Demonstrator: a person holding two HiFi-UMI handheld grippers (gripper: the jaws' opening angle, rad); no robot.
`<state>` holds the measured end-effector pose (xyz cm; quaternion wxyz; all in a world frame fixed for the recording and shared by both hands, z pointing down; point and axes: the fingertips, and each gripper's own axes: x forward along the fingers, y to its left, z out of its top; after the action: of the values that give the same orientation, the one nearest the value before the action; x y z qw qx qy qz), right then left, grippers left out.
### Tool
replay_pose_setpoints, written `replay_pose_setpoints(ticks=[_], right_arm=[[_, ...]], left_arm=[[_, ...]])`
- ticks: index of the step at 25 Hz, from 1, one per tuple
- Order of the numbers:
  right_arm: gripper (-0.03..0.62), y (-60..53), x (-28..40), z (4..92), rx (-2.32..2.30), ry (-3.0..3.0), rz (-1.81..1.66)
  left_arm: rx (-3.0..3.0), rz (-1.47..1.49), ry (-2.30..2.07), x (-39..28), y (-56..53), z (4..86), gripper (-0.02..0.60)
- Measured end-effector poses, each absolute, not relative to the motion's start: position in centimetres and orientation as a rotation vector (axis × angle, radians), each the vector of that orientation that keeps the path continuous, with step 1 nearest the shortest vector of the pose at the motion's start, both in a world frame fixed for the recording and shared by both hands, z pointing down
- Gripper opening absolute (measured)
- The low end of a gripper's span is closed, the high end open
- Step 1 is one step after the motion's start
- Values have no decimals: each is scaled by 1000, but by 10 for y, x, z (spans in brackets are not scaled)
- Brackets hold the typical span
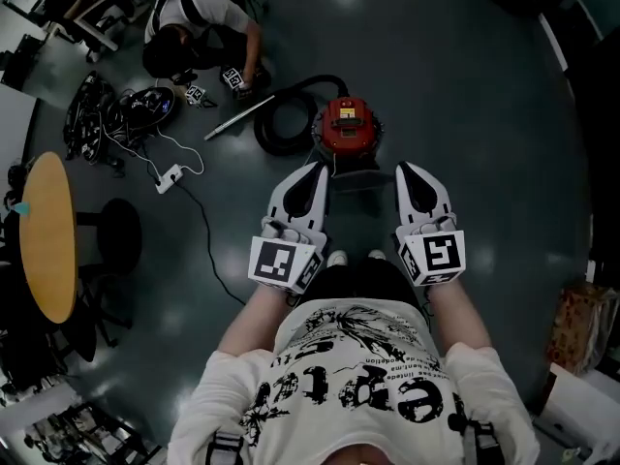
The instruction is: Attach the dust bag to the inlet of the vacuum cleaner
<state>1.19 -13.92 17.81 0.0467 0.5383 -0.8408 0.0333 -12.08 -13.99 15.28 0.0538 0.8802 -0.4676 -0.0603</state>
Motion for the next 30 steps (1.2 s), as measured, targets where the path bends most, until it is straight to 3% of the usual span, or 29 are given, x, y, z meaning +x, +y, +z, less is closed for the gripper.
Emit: replay_pose_setpoints(ticks=[18,30], right_arm=[[2,135,51,155,1561,-2672,45],[2,163,52,133,1581,-2678,-90]], left_arm=[[2589,-286,-1579,-86,137,133,3],[2591,-264,-1594,-85,166,121,3]])
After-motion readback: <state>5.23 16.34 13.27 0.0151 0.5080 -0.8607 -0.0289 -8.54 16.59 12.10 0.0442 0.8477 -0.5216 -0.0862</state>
